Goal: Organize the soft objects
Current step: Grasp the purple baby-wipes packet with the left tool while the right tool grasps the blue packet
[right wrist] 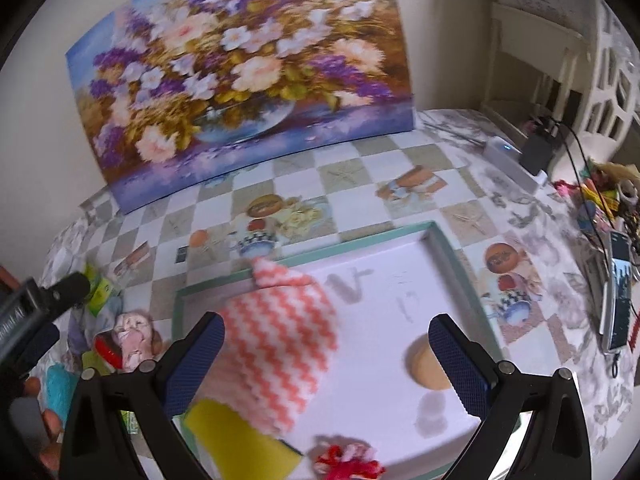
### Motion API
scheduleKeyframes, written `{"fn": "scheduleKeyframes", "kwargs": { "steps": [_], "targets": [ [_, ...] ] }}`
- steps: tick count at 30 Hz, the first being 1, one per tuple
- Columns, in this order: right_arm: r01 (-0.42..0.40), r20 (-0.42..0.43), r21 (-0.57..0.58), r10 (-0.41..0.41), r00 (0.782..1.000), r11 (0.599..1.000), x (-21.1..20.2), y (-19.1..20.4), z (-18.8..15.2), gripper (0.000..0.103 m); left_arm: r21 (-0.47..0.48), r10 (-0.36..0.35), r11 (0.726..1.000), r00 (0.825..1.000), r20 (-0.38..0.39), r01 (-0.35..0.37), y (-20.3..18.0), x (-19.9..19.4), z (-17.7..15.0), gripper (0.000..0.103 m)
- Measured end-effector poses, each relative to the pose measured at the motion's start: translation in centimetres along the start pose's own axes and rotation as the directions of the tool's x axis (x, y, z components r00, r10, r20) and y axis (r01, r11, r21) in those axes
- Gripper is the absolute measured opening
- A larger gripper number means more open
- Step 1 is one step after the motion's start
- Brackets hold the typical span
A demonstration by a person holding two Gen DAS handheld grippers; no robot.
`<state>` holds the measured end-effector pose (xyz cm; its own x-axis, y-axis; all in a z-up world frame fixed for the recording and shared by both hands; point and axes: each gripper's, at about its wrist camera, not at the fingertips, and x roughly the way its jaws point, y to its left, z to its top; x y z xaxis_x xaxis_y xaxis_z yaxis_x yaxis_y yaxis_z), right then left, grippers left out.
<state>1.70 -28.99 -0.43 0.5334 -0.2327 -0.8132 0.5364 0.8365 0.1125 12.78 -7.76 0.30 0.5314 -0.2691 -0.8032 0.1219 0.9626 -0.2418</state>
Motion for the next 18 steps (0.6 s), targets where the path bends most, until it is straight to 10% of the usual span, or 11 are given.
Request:
{"fn": "scheduleKeyframes", "kwargs": {
  "steps": [12,18],
  "targets": [
    [-0.083,0.003,-0.102,0.084,0.996,0.991,0.1,7.3,0.7,0.103,-0.045,0.043,0.998,0.999,0.026,-0.042,7.4,-2.1,3.0,0.103],
    [-0.176,-0.004,-0.183,0.178,0.984,0.967,0.2,12.3,0.8,0.103,-0.106,0.167,0.979,0.984,-0.054,-0.172,13.2,-2.1,3.7,0.103]
  ]
}}
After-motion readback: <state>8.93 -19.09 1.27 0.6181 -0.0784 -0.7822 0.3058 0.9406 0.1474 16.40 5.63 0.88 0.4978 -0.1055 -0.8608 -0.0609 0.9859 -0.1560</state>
